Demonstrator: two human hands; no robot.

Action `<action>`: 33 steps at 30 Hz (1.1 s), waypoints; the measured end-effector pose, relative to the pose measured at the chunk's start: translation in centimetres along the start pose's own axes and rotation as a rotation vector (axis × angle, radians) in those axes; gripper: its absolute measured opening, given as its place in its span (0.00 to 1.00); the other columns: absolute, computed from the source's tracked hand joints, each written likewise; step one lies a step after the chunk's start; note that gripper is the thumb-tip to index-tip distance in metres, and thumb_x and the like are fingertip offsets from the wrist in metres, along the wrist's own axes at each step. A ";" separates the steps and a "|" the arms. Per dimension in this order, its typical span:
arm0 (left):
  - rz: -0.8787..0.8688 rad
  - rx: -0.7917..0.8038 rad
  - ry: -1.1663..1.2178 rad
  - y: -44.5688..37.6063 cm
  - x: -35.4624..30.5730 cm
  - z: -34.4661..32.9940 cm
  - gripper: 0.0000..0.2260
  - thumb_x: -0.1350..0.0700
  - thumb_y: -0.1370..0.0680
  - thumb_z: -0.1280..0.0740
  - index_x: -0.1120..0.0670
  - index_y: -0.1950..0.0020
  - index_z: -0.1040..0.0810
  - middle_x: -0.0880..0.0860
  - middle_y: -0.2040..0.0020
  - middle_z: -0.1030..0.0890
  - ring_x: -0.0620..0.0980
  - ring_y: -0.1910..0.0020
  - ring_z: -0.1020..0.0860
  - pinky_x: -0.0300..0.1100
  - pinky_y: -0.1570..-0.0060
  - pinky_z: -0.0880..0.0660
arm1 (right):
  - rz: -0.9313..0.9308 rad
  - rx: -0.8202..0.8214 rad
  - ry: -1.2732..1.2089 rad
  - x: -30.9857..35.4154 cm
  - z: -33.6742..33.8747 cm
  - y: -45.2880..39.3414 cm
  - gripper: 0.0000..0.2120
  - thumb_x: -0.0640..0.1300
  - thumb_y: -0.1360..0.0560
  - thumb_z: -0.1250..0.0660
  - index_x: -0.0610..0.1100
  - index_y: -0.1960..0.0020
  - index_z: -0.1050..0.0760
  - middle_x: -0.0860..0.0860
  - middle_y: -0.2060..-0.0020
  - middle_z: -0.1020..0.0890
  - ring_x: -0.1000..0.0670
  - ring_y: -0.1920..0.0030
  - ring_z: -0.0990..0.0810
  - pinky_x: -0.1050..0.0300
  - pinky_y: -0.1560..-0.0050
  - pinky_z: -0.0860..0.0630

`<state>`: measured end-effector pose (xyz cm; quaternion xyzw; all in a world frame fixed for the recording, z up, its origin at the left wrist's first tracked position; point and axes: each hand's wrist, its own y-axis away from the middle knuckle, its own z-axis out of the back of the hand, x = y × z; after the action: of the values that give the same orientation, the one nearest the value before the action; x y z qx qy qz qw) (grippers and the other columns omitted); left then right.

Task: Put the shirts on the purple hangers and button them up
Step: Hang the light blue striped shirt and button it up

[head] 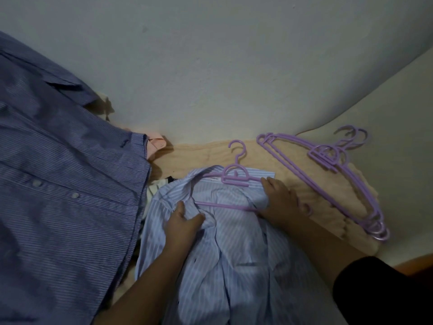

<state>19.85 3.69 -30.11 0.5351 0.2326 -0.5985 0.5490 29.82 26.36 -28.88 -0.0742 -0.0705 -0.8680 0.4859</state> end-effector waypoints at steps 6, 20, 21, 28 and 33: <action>-0.255 -0.341 -0.465 0.3 -1.6 0.2 0.33 0.47 0.32 0.25 0.52 0.30 0.30 0.56 0.27 0.42 0.59 0.30 0.37 0.53 0.35 0.34 | -0.068 0.014 0.019 -0.2 -0.2 0.5 0.42 0.62 0.30 0.33 0.50 0.24 0.48 0.47 0.25 0.46 0.46 0.26 0.46 0.43 0.30 0.43; -0.849 0.230 -0.773 -6.3 -6.6 -0.8 0.50 0.38 0.36 0.23 0.45 0.22 0.48 0.49 0.21 0.50 0.51 0.24 0.46 0.51 0.28 0.44 | -0.067 0.110 -0.105 -2.1 0.7 -0.3 0.53 0.63 0.37 0.27 0.50 0.23 0.53 0.48 0.24 0.46 0.46 0.25 0.46 0.42 0.28 0.46; -0.842 0.238 -0.837 -6.6 -6.5 -1.2 0.50 0.37 0.35 0.25 0.44 0.22 0.51 0.49 0.21 0.48 0.49 0.23 0.47 0.53 0.26 0.48 | -0.053 0.130 -0.144 -2.1 0.7 -0.5 0.53 0.62 0.37 0.26 0.49 0.23 0.52 0.47 0.25 0.43 0.46 0.25 0.44 0.43 0.28 0.45; -0.701 0.369 -0.946 -8.0 -4.6 -1.3 0.56 0.35 0.37 0.25 0.40 0.24 0.62 0.48 0.21 0.47 0.49 0.23 0.48 0.61 0.28 0.49 | 0.081 0.097 -0.367 -1.6 1.1 -1.1 0.56 0.66 0.46 0.33 0.41 0.25 0.45 0.44 0.29 0.35 0.45 0.28 0.38 0.57 0.30 0.44; -0.662 0.447 -0.963 -8.2 -4.8 -0.5 0.59 0.36 0.38 0.23 0.44 0.23 0.63 0.47 0.24 0.40 0.50 0.26 0.42 0.63 0.28 0.46 | 0.118 0.215 -0.354 -0.7 1.5 -1.5 0.50 0.51 0.39 0.20 0.42 0.25 0.43 0.45 0.29 0.35 0.48 0.29 0.37 0.61 0.32 0.43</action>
<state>11.78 8.47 -28.46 0.2068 -0.0183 -0.9451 0.2525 28.99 28.05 -27.68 -0.1770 -0.2425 -0.7989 0.5211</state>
